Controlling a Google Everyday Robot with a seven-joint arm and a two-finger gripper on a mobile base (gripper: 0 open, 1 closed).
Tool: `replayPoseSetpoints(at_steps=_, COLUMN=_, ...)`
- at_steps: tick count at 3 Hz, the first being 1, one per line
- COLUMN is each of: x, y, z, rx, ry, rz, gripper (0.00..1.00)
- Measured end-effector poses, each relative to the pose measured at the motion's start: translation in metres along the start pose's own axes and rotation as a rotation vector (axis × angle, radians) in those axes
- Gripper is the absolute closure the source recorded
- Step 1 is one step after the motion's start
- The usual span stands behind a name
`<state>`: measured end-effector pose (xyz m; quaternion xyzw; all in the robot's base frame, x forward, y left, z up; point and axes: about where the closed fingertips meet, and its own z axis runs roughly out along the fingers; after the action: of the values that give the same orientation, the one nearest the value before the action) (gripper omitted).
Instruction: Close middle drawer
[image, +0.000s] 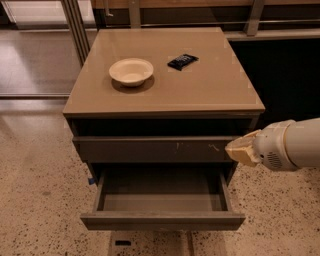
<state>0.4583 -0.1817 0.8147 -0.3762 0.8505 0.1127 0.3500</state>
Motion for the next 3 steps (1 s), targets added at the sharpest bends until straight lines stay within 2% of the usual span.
replayPoseSetpoints(at_steps=1, x=0.04, y=0.026, z=0.031, rx=0.012, ry=-0.036, rz=0.092, gripper=1.0)
replayPoseSetpoints(at_steps=2, x=0.091, y=0.055, z=0.082, rx=-0.01, ry=-0.077, rz=0.259, gripper=1.0)
replayPoseSetpoints(at_steps=3, x=0.126, y=0.06, z=0.13, rx=-0.008, ry=-0.113, rz=0.401, gripper=1.0)
